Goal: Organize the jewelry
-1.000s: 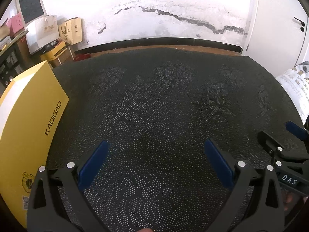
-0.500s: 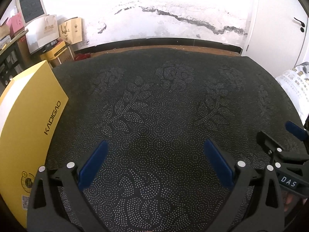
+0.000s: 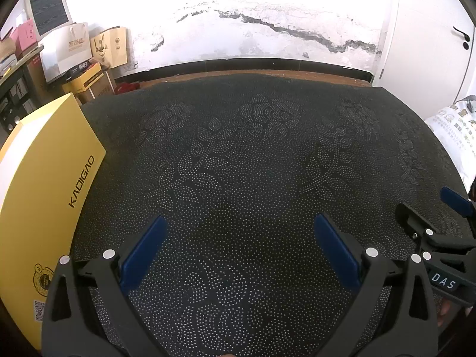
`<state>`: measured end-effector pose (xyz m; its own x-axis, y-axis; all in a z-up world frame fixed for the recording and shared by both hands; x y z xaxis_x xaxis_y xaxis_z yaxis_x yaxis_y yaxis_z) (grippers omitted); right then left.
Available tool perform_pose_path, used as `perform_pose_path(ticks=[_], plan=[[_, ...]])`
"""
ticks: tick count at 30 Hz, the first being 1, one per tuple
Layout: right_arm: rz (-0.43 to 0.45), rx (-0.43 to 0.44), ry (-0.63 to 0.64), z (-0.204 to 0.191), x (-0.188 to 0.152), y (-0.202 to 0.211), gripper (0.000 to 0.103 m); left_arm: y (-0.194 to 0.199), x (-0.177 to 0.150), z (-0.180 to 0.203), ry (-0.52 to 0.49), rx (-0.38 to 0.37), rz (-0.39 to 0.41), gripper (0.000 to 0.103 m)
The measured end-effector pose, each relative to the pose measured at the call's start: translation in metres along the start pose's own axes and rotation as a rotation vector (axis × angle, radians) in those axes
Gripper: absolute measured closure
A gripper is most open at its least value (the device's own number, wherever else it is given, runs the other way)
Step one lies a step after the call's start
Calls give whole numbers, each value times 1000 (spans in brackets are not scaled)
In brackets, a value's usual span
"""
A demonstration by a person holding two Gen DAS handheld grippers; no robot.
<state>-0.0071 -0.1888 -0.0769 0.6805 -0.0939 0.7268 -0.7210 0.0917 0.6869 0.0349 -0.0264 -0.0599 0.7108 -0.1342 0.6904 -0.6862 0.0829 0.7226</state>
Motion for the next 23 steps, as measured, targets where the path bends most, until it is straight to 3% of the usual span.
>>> perform_pose_path(ticks=[10,23], plan=[[2,0,-2,-1,0,0,6,9,1,2,11,-42,36,6],[2,-1,-1,-1,0,2,6,3,4,1,19,-13,18,6]])
Point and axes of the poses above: each gripper's, at about its wrist camera, not at the fingertips, and y roughly against the way its jaws point, z to its right, x to its top, the point moved 7 cm from there along -y, roughly the way its jaws point, and after that the axes turned 5 degrees about z, right-handed, at the moved point
